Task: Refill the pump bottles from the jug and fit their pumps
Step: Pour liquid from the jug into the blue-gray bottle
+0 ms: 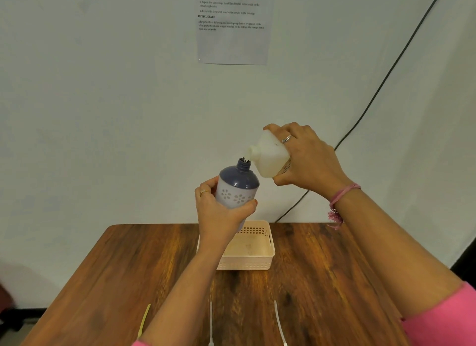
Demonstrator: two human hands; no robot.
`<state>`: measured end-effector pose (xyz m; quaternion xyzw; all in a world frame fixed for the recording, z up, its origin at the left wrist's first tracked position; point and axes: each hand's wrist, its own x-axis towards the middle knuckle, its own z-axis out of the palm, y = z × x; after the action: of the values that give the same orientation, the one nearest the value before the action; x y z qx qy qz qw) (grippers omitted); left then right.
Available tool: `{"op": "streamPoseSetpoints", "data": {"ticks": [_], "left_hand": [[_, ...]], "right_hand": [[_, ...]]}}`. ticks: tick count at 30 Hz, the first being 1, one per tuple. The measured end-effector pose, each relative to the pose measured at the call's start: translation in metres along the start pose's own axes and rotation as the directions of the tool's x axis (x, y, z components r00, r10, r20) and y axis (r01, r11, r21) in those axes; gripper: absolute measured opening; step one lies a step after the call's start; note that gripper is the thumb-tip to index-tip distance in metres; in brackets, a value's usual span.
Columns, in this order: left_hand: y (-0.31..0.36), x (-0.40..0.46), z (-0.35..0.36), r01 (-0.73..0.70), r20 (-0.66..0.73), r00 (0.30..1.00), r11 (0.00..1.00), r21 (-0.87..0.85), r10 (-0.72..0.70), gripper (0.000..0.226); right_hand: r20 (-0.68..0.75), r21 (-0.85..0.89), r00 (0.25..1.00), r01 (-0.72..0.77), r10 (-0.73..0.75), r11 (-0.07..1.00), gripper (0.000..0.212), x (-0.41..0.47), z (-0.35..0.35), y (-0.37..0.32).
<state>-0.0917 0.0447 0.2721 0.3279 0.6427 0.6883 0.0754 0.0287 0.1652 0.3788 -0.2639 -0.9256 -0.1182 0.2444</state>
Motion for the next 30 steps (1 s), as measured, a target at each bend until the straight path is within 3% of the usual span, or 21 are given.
{"op": "streamPoseSetpoints", "data": {"ticks": [30], "left_hand": [[0.0012, -0.0019, -0.0009, 0.001, -0.005, 1.0, 1.0, -0.002, -0.001, 0.077]], "right_hand": [[-0.002, -0.015, 1.0, 0.018, -0.018, 1.0, 0.095, -0.0003, -0.001, -0.0019]]}}
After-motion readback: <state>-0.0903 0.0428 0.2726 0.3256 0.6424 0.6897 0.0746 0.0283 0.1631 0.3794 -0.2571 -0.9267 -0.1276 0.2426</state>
